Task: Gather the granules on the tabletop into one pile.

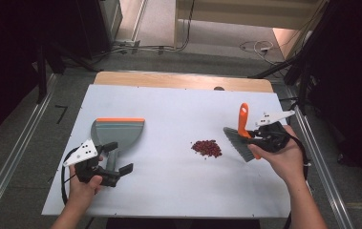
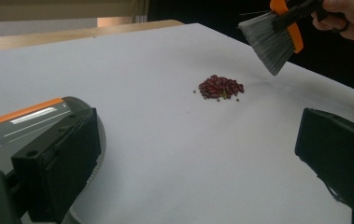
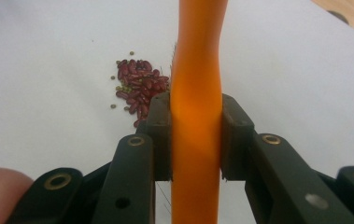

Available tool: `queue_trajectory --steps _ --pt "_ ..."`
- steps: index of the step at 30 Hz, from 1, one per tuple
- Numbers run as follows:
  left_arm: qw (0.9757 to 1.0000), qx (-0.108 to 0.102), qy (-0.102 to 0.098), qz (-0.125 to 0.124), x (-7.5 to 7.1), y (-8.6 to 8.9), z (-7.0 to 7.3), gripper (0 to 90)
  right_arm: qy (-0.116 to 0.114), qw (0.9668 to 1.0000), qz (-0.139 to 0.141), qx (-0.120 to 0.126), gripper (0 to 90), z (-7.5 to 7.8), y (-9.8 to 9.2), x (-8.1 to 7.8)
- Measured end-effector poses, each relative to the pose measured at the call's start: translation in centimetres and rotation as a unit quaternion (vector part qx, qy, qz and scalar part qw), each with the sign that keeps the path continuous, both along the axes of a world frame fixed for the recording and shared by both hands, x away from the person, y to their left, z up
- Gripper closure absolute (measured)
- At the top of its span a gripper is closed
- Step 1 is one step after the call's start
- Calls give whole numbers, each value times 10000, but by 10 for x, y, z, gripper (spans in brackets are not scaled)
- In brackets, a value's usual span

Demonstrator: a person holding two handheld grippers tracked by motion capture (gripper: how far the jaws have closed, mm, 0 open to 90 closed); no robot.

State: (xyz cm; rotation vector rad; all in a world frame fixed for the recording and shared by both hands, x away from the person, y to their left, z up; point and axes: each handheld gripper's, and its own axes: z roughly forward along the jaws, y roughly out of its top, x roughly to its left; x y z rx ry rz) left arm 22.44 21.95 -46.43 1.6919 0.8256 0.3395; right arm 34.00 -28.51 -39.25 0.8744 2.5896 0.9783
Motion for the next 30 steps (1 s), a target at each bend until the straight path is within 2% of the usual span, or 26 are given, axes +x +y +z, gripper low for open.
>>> queue_trajectory --steps 5,11,13,19,27,30 --pt "10000 -3 0 11 0 -1 0 13 228 9987 -51 454 687 -7 -19 -2" --pt "10000 8 -4 9 0 0 0 13 484 9943 -112 938 687 -17 -38 -3" --pt "10000 9 -12 -3 0 0 0 13 569 9933 -139 1001 687 -20 -43 -3" --pt "10000 20 -26 -14 0 1 0 13 636 9906 -230 1187 687 -27 -57 -4" --pt "9999 -15 -96 -67 -2 2 1 5 753 9837 -415 1581 686 -39 -75 -5" --pt "9999 -43 -130 -69 -3 2 1 1 759 9827 -437 1633 686 -41 -78 -6"
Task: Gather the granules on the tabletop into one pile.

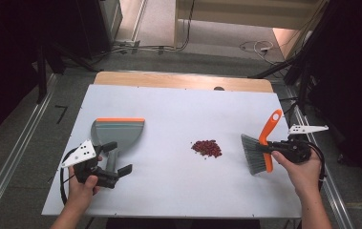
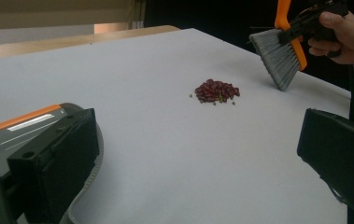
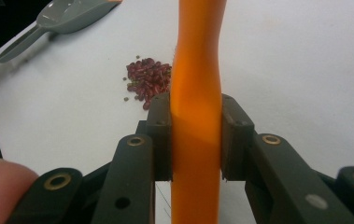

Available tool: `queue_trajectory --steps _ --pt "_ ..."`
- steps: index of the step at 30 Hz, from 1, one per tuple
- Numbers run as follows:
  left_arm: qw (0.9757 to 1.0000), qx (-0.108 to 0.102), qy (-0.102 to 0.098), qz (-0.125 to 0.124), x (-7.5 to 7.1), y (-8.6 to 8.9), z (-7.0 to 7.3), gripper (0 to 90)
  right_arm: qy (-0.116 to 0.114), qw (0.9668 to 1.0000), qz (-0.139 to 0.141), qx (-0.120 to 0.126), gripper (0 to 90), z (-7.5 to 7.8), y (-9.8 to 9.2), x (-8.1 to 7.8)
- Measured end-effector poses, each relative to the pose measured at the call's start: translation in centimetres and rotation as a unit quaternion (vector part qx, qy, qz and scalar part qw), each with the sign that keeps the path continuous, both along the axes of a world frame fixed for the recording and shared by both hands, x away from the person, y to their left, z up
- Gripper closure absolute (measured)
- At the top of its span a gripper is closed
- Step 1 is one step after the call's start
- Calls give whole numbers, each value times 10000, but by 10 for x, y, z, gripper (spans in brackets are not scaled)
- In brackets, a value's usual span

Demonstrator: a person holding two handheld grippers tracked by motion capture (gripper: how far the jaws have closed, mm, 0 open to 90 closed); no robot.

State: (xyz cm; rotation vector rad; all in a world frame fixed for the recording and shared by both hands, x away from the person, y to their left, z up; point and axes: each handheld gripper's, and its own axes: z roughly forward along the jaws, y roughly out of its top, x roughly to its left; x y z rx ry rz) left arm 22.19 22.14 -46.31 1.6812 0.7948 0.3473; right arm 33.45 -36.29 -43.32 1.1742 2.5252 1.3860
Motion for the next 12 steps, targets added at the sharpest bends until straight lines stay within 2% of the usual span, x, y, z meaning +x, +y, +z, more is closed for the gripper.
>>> queue_trajectory --steps 12 --pt "10000 -17 -36 20 0 0 0 1 17 10000 39 -6 686 0 1 -1"
